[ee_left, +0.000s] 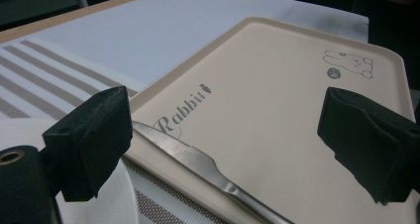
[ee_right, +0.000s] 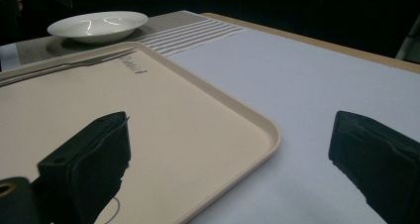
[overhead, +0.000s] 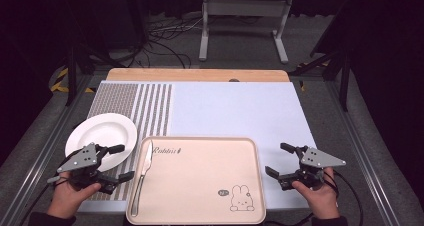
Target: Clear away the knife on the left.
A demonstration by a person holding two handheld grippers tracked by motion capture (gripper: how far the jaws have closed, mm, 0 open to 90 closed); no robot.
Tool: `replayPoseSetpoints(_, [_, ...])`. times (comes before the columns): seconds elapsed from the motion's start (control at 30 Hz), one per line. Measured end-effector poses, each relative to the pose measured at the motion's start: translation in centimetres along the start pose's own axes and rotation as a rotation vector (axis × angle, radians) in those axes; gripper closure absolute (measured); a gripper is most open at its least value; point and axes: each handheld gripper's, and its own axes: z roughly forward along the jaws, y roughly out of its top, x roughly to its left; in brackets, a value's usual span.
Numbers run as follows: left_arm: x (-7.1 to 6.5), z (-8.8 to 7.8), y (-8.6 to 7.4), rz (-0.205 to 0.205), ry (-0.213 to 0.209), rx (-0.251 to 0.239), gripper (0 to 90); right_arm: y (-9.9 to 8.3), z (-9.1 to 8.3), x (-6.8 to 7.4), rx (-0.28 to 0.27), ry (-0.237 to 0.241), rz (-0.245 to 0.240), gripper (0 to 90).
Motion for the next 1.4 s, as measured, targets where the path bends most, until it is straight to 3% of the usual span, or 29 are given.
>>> replayPoseSetpoints(0.27, [0.8, -2.2, -1.7, -0.009, 0.061, -0.028, 7.2, -0.2, 0.0, -0.2, -0.002, 0.001, 0.004, 3.3])
replayPoseSetpoints(0.53, [1.3, -3.5, -3.8, -0.050, 0.103, -0.034, 7.1, -0.4, -0.2, -0.4, -0.013, -0.004, 0.015, 3.3])
replayPoseSetpoints(0.77, [1.3, -4.0, -4.8, -0.038, 0.125, -0.008, 6.8, -0.9, -0.2, -0.8, -0.020, -0.008, 0.036, 3.1])
replayPoseSetpoints(0.93, [1.1, -3.7, -5.3, -0.029, 0.131, 0.033, 6.5, -1.2, -0.1, -0.9, -0.015, -0.009, 0.043, 3.2])
replayPoseSetpoints(1.03, [0.9, -3.4, -5.3, -0.004, 0.139, 0.073, 6.7, -1.6, -0.2, -0.9, -0.016, -0.014, 0.054, 3.1])
replayPoseSetpoints(1.07, [0.9, -3.4, -5.3, 0.001, 0.136, 0.064, 6.6, -1.7, -0.1, -0.8, -0.016, -0.016, 0.056, 3.1])
replayPoseSetpoints(1.27, [1.4, -4.0, -5.6, -0.072, 0.125, 0.000, 6.6, -2.5, -0.3, -0.8, -0.008, -0.028, 0.076, 3.2])
replayPoseSetpoints(1.4, [1.5, -4.1, -5.7, -0.086, 0.124, -0.011, 6.6, -2.5, -0.2, -0.8, -0.005, -0.027, 0.077, 3.2])
